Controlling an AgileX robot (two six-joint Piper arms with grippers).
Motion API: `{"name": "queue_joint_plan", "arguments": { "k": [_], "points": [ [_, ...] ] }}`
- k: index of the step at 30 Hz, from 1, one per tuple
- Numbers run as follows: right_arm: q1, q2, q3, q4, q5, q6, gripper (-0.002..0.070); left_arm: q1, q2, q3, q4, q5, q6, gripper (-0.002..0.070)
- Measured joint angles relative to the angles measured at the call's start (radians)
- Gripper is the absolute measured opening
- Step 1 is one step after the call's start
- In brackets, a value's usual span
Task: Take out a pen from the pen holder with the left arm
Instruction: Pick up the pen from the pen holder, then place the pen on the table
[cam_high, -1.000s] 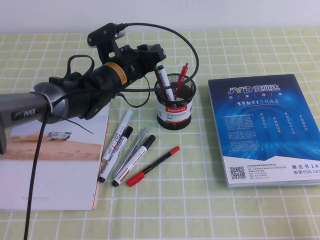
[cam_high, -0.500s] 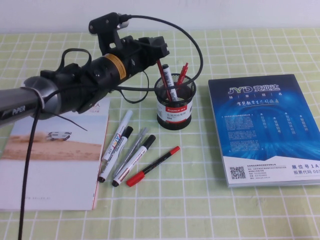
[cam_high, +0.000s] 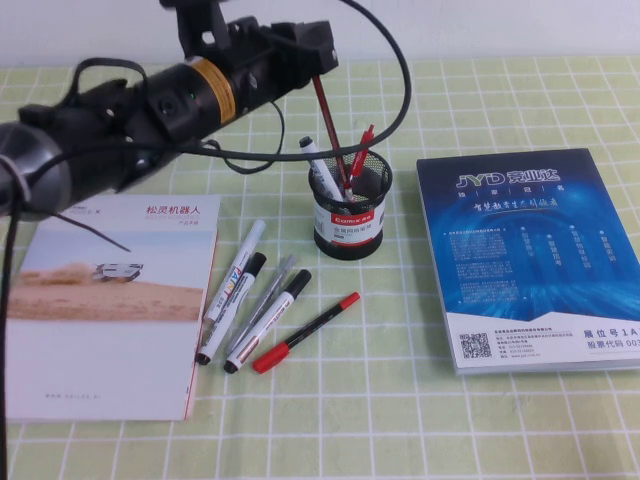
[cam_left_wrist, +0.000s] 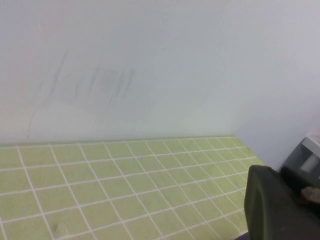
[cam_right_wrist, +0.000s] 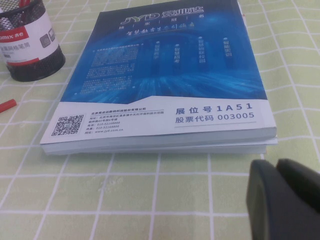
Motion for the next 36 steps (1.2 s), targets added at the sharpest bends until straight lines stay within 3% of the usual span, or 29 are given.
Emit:
{"name": "queue_joint_plan", "arguments": {
  "k": [13, 17, 23, 36],
  "points": [
    [0.0, 0.0, 0.0, 0.0, 0.0, 0.0, -0.0015, 0.0, -0.167, 0.0, 0.545, 0.038, -0.385, 0.0001],
    [0.0, 0.0, 0.0, 0.0, 0.0, 0.0, -0.0015, 0.0, -0.181, 0.0, 0.644, 0.043, -0.469, 0.0001],
    [0.0, 0.0, 0.0, 0.0, 0.0, 0.0, -0.0015, 0.0, -0.181, 0.0, 0.749, 0.048, -0.516, 0.0001],
    [0.0, 0.0, 0.0, 0.0, 0.0, 0.0, -0.0015, 0.004, -0.181, 0.0, 0.819, 0.037, -0.602, 0.0001]
  ]
}}
